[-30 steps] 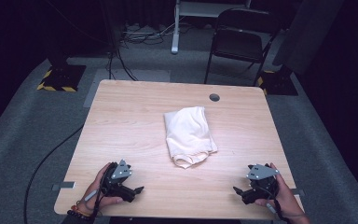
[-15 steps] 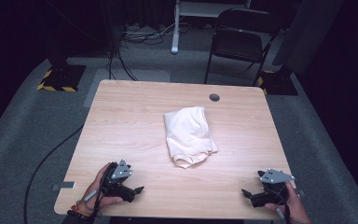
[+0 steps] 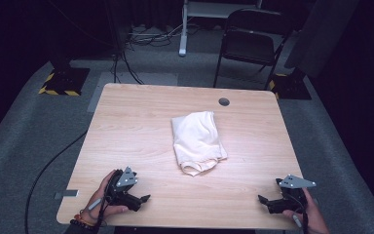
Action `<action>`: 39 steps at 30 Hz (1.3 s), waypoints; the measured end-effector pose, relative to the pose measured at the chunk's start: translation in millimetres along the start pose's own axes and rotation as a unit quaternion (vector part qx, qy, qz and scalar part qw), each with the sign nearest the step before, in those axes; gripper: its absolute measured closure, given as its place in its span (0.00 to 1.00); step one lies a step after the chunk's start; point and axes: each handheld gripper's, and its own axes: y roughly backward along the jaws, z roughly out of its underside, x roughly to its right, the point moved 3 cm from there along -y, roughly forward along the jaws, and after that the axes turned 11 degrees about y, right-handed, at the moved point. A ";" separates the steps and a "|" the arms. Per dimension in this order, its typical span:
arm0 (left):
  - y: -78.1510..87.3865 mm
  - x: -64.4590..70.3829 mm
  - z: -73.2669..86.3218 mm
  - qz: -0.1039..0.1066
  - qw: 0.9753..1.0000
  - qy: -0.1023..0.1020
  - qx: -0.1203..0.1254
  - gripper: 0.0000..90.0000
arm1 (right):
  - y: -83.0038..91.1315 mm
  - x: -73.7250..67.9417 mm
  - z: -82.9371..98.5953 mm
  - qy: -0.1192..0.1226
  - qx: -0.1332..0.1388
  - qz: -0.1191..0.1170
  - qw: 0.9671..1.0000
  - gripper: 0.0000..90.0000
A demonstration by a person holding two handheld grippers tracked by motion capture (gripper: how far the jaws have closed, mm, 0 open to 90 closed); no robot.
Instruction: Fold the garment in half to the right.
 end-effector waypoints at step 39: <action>0.5 -0.9 0.6 0.001 1.000 0.001 0.001 0.06 | -1.4 2.8 -0.7 -0.010 -0.001 0.009 1.000 0.00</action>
